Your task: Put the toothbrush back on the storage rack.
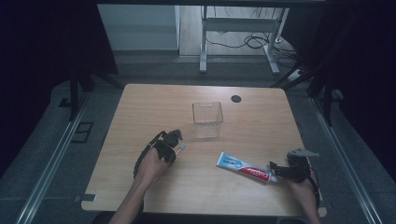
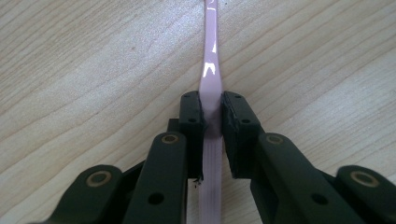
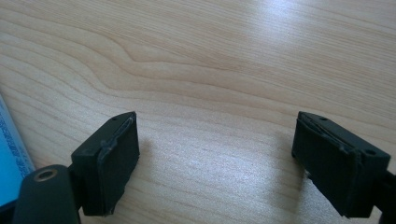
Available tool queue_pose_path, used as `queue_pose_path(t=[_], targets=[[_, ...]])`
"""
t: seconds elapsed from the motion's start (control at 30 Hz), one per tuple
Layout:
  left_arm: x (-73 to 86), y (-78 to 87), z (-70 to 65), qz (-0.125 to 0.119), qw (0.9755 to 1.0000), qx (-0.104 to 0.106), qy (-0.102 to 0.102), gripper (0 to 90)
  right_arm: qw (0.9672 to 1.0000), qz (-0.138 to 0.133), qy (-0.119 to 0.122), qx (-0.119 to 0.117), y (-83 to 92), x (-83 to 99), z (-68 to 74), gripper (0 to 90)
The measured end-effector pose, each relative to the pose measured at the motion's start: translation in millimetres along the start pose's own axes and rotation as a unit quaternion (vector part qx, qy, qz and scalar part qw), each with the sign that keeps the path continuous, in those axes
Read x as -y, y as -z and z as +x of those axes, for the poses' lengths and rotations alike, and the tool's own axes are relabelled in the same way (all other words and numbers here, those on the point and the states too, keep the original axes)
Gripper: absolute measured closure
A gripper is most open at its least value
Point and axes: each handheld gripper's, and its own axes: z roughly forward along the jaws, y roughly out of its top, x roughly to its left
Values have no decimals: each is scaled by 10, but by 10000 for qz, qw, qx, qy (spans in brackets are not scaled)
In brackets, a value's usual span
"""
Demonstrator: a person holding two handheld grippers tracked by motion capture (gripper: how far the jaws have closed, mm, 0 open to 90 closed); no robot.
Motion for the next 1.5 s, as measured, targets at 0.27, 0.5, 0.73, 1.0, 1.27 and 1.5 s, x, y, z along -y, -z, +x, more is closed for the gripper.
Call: queue_pose_path(t=[0.27, 0.5, 0.73, 1.0, 1.27, 1.5], targets=[[11, 81, 22, -272, 9995, 172, -63, 791, 10000, 1, -3, 0, 0, 0, 0, 146], [15, 221, 12, -565, 9979, 261, -171, 791, 10000, 0, 0, 0, 0, 0, 0, 146], [20, 341, 2, -855, 9952, 376, -290, 791, 10000, 1, -2, 0, 0, 0, 1, 146], [9, 519, -34, -1199, 9905, 499, -445, 791, 10000, 9, -3, 1, 1, -1, 1, 146], [-21, 697, -79, -1530, 9853, 512, -562, 791, 10000, 13, -12, 3, 2, -1, 2, 146], [-69, 817, -67, -1757, 9811, 481, -650, 791, 10000, 11, -7, 2, 2, -1, 2, 146]])
